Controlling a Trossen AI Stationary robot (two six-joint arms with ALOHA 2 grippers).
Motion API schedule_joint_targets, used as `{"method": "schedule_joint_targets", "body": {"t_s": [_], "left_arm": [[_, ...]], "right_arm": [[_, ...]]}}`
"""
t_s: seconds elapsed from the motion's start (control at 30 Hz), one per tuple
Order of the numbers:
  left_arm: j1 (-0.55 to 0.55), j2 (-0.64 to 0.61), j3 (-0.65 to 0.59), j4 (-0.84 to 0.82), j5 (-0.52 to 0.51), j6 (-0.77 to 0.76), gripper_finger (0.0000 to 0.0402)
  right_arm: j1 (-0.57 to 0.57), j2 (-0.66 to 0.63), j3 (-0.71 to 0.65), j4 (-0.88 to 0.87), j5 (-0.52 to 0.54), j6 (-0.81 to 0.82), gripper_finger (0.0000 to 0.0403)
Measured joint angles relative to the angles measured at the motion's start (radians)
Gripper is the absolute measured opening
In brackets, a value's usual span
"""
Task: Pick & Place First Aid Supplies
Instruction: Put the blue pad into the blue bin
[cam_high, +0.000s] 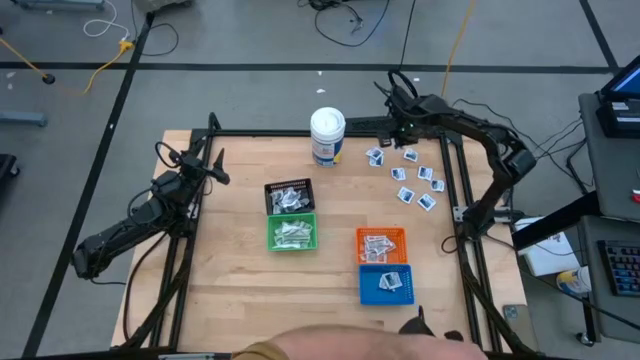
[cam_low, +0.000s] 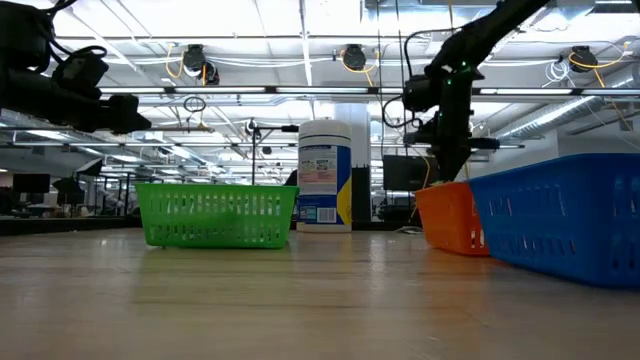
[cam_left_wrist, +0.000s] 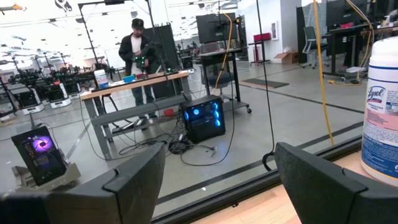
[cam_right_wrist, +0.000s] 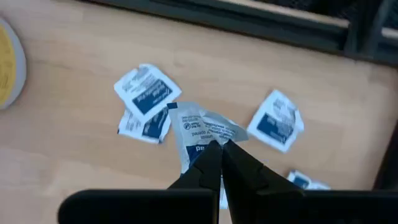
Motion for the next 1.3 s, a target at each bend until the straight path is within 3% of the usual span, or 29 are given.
{"method": "schedule_joint_targets", "body": {"t_s": [0.2,0.37,0.67,1.03,1.3], "left_arm": [[0.000,0.000,0.000,0.000,0.000,0.000,0.0305],[0.000,0.000,0.000,0.000,0.000,0.000,0.0306],[0.000,0.000,0.000,0.000,0.000,0.000,0.0305],[0.000,0.000,0.000,0.000,0.000,0.000,0.0305],[0.000,0.000,0.000,0.000,0.000,0.000,0.0306]], "right_arm": [[0.057,-0.060,0.000,-0.057,0.019,0.057,0.0001],[0.184,-0.102,0.000,-0.130,0.015,0.083,0.0001],[0.511,-0.185,0.000,-0.212,0.016,0.251,0.0000],[0.949,-0.203,0.000,-0.222,0.014,0.585,0.0000],[1.197,-0.202,0.000,-0.219,-0.001,0.847,0.0000]]}}
